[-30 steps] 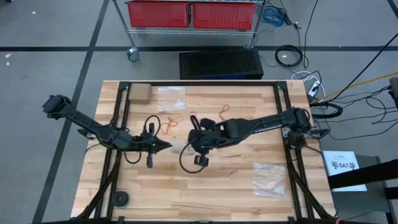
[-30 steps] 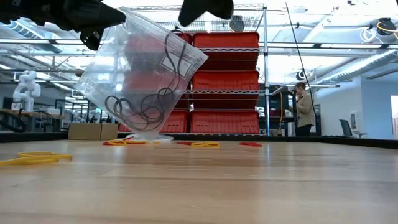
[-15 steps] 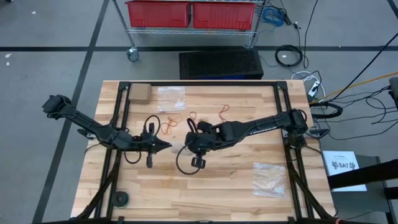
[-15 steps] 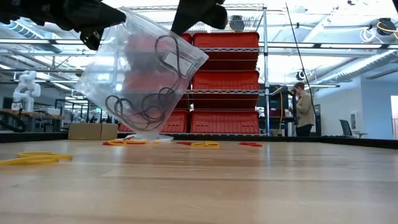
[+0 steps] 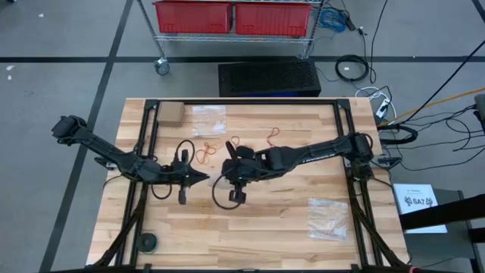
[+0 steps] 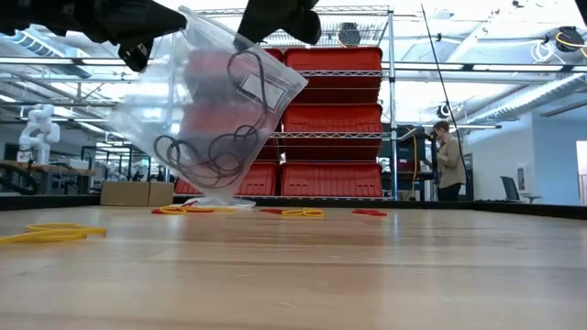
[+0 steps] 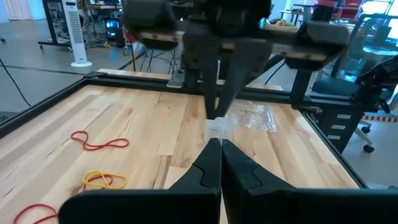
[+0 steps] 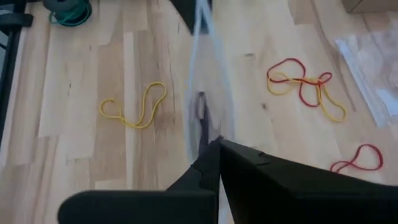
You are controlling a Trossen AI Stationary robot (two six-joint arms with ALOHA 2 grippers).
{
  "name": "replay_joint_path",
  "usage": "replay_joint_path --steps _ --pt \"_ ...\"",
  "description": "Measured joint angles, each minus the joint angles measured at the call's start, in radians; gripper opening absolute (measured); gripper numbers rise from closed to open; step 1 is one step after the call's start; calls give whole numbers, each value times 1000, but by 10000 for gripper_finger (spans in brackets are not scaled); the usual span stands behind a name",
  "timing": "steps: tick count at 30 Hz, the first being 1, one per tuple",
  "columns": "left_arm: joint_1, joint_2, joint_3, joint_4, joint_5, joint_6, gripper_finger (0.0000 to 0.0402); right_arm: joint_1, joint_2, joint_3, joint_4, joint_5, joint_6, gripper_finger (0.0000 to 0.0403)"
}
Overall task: Sort rubber bands
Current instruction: Put the purple rubber band into the top right transparent zip lock bag, then close the top right transparent zip lock bag
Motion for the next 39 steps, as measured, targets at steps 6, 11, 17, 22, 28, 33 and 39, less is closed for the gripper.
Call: replay_joint_path --steps 6,11,17,22,28,33,39 --pt "0 0 0 3 0 1 0 -15 44 0 55 -51 -29 1" --pt "0 0 0 13 0 9 0 -15 32 22 52 -53 -38 1" --pt "0 11 0 35 -4 11 0 -16 57 51 87 -82 -49 6" --pt "0 29 0 54 -7 11 0 -20 115 48 108 -84 -49 52" --pt "0 40 -1 58 -8 11 0 -32 148 48 107 -78 -12 138" --pt "0 40 -1 60 -10 11 0 -42 87 48 74 -72 0 184" --pt "0 39 -1 58 -11 11 0 -35 3 49 30 -59 -33 194"
